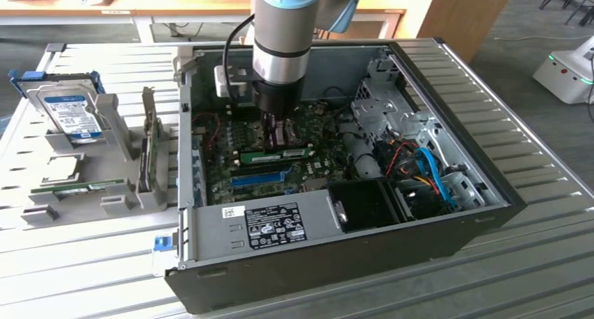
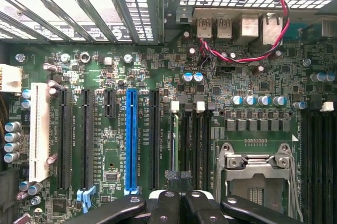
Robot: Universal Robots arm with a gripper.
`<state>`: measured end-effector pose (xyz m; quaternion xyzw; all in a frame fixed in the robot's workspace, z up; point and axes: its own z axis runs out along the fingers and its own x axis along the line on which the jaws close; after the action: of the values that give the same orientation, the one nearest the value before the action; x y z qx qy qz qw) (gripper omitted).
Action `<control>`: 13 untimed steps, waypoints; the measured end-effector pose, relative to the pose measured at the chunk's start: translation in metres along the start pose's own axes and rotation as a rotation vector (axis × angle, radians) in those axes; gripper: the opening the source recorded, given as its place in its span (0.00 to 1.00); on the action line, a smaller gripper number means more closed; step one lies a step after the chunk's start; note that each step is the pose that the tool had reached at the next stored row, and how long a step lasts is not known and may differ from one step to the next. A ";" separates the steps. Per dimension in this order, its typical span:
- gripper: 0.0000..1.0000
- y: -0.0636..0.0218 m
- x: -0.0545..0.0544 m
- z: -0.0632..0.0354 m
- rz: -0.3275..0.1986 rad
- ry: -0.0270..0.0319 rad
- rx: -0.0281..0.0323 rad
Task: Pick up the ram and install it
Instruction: 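Press down the ram until it locks into place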
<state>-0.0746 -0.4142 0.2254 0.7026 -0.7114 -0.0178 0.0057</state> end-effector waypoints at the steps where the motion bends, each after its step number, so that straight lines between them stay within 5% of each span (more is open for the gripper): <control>1: 0.10 0.0000 0.000 0.0001 0.000 0.0001 -0.0001; 13: 0.10 -0.0001 0.001 0.0015 0.000 0.0003 -0.0002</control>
<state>-0.0746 -0.4147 0.2239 0.7026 -0.7114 -0.0178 0.0059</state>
